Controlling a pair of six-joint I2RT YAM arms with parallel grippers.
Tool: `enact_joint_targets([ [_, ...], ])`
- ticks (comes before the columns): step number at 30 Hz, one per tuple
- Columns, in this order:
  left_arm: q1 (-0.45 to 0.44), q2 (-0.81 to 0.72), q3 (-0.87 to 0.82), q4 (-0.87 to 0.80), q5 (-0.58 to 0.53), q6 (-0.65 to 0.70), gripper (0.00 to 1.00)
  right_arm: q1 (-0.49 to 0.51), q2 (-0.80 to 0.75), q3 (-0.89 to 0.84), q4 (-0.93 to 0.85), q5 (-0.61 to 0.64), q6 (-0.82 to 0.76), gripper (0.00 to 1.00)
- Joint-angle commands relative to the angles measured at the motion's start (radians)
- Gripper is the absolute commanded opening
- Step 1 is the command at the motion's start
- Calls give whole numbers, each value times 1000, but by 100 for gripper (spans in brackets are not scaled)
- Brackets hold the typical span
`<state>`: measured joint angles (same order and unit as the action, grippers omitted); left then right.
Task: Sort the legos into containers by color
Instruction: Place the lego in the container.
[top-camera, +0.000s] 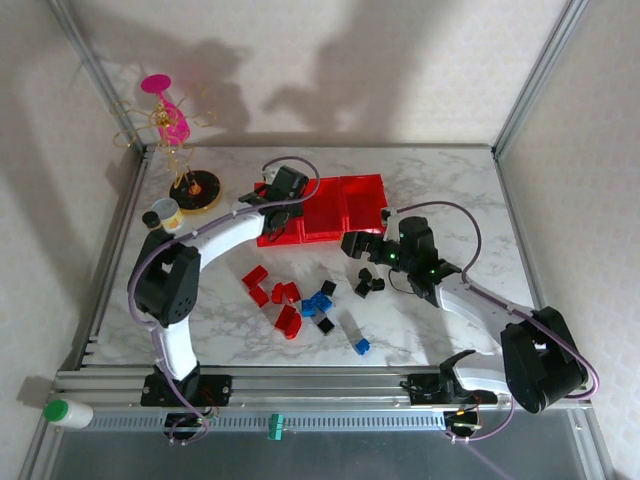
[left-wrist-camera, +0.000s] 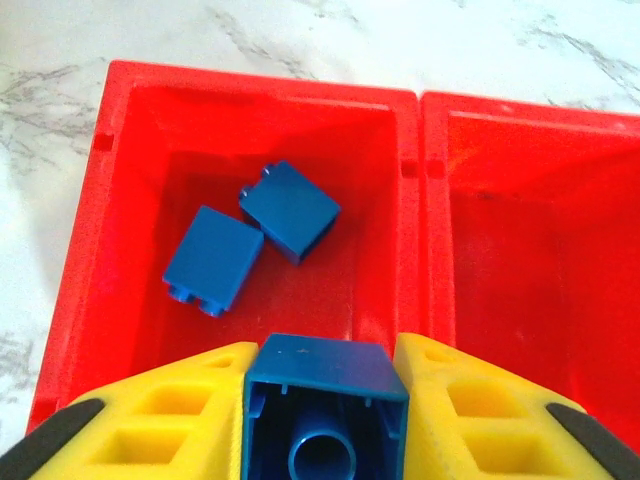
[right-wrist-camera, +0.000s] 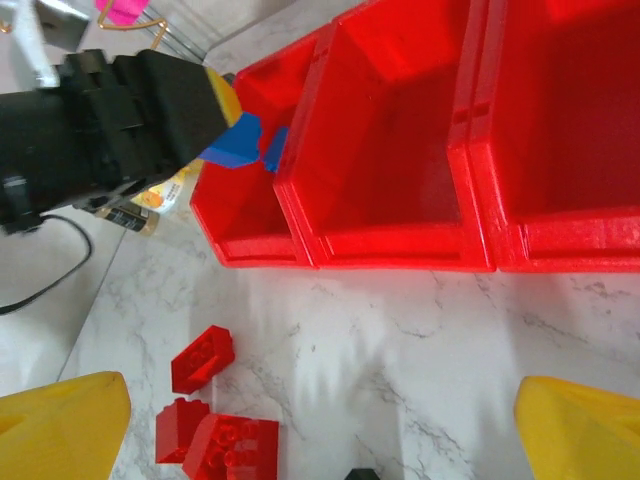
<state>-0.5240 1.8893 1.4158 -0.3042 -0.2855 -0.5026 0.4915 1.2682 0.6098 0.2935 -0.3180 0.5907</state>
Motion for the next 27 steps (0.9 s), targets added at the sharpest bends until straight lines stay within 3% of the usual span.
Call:
enact_joint_targets([
  [1, 15, 51, 59, 2, -23, -13, 37, 8, 7, 30, 15, 4, -11, 99],
  [11, 25, 97, 76, -17, -10, -6, 49, 8, 30, 48, 7, 26, -16, 99],
  [20, 15, -16, 36, -38, 11, 10, 54, 7, 45, 80, -17, 36, -20, 99],
  [27, -38, -162, -125, -20, 58, -27, 56, 7, 44, 98, -86, 19, -61, 99],
])
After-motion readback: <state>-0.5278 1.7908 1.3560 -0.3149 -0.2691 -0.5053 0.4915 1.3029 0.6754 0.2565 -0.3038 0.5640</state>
